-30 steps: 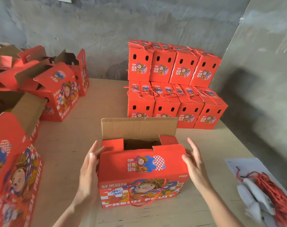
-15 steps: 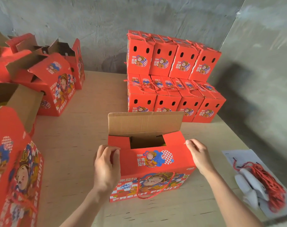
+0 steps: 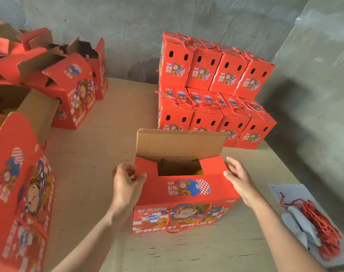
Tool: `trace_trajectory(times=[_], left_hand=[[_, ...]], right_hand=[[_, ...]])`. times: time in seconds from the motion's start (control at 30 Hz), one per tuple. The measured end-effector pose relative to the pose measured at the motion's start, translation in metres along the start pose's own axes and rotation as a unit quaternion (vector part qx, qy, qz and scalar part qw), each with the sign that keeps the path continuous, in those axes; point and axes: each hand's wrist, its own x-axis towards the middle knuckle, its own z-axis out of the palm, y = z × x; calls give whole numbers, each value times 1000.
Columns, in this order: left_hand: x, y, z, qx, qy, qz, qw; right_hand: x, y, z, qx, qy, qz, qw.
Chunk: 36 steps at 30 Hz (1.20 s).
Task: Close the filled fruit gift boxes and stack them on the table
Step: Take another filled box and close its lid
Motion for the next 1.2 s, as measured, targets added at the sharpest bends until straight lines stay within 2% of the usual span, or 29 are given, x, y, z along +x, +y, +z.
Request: trace_trajectory(times=[0.07,0.17,0.3,0.43,0.57,0.73,0.8,0.9,0.97,1.0,1.1,1.2], left_hand=[[6,1,3,-47,-22,-60,997],[12,-1,7,-43,-52,-111,992],[15,-2,9,-55,-75,-154,984],[11,-5,7,-19,-66,-110,992],[10,-5,7,74,-78,-1,994],[10,-3,4,36,-153,8,988],[5,0,3,-2,-154,14,988],[3,1,4,-15,-119,30,992],[7,-1,4,29,-104,56,993],[11,-2,2,88,-107,79,987],[29,2,-7,257,-139,126,948],[43,10,-12,338,-206,123,910]], right_hand=[[4,-3,-3,14,-33,8,999],[11,-4,-5,-7,-82,0,997],[22,-1,-5,21,-88,-9,996],[28,5,-4,35,-83,-46,995],[30,12,-3,69,-101,-101,987],[27,22,-14,55,-167,-141,974],[27,20,-18,41,-190,-141,971],[31,20,-21,23,-178,-141,974],[35,23,-22,-15,-156,-169,973],[36,23,-22,-40,-150,-185,970],[39,21,-26,-122,-156,-231,953],[43,20,-29,-176,-176,-255,935]])
